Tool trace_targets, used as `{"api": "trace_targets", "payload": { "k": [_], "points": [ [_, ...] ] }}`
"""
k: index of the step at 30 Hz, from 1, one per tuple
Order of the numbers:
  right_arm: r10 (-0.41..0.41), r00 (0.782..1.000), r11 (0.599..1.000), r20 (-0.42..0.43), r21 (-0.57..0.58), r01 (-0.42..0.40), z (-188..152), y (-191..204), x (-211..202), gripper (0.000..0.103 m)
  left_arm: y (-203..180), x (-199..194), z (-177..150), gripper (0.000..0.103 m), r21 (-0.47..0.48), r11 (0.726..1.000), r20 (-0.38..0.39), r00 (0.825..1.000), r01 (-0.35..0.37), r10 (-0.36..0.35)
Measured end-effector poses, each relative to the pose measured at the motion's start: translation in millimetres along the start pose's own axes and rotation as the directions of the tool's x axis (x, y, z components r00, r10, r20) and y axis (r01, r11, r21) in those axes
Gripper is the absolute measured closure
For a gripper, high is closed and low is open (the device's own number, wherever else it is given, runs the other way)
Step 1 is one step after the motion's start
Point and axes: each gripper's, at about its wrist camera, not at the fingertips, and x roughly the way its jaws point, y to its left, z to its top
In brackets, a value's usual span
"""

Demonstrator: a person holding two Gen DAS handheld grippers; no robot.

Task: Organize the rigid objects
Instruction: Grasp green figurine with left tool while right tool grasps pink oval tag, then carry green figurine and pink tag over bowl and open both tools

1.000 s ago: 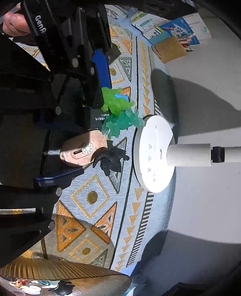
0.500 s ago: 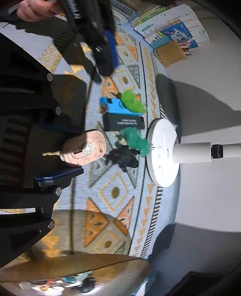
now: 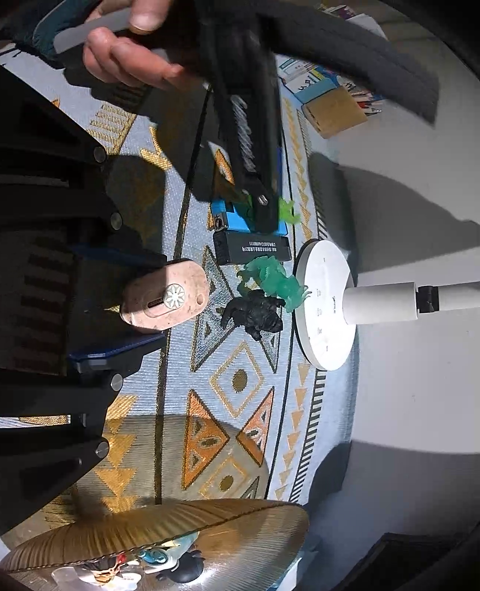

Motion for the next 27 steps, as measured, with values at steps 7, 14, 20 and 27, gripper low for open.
{"api": "trace_targets", "payload": {
  "k": [7,14,20,27],
  "points": [
    [0.060,0.998,0.995,-0.036,0.077,-0.057,-36,-16,-28,0.068,2,-64,-54,0.073,-0.003,1.000,0.040,0.999,0.031,-0.031],
    [0.055,0.997,0.997,-0.054,0.053,-0.053,-66,-9,-51,0.067,1,-74,-90,0.073,-0.042,0.998,0.071,0.997,0.039,-0.036],
    [0.037,0.998,0.999,-0.052,0.025,-0.036,-66,0,-50,0.051,4,-63,-99,0.073,-0.076,0.996,0.056,0.998,0.044,-0.040],
    [-0.069,0.997,0.996,-0.038,-0.051,0.067,-61,14,-41,0.056,5,-68,-99,0.073,-0.078,0.995,0.088,0.994,0.066,-0.059]
  ]
}}
